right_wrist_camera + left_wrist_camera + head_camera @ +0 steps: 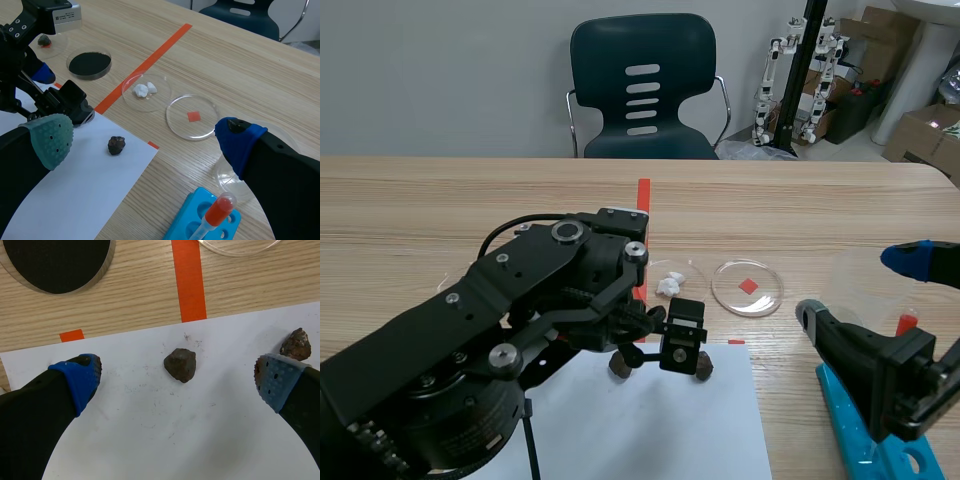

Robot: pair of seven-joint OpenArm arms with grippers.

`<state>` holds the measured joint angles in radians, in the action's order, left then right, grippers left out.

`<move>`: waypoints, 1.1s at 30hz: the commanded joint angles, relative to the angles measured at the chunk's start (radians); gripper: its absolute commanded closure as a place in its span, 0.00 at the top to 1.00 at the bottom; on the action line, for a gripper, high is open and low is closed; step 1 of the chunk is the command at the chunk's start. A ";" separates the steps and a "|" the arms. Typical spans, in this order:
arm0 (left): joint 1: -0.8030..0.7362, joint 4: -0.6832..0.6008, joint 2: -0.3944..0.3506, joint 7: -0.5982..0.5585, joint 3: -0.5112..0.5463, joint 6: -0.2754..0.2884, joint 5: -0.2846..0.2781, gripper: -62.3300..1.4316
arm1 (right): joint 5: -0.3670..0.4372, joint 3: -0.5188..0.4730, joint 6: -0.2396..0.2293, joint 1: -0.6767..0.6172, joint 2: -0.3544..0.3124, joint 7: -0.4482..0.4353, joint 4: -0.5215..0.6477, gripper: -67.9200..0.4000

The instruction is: Return to the home posture

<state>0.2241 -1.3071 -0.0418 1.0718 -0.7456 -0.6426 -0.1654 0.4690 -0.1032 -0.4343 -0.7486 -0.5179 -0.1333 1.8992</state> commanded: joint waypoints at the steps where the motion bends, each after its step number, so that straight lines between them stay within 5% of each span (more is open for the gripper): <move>1: 0.003 -0.002 0.005 -0.008 0.002 0.001 0.001 1.00 | 0.010 -0.008 -0.001 0.001 -0.003 -0.016 0.020 0.87; 14: 0.003 -0.002 0.003 -0.006 0.002 0.001 0.001 1.00 | 0.010 -0.008 -0.001 0.001 -0.003 -0.016 0.020 0.87; 18: 0.003 -0.002 -0.024 -0.009 0.002 -0.003 -0.037 1.00 | 0.010 -0.008 -0.001 0.001 -0.003 -0.016 0.020 0.87; 23: -0.008 -0.022 -0.071 -0.012 0.002 -0.098 -0.085 1.00 | 0.010 -0.008 -0.001 0.001 -0.003 -0.016 0.020 0.87; 33: -0.200 -0.294 -0.211 -0.257 0.002 -0.098 -0.087 1.00 | 0.010 -0.008 -0.001 0.001 -0.003 -0.016 0.020 0.87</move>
<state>0.0364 -1.5814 -0.2356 0.8303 -0.7437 -0.7326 -0.2562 0.4686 -0.1032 -0.4343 -0.7486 -0.5179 -0.1333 1.8992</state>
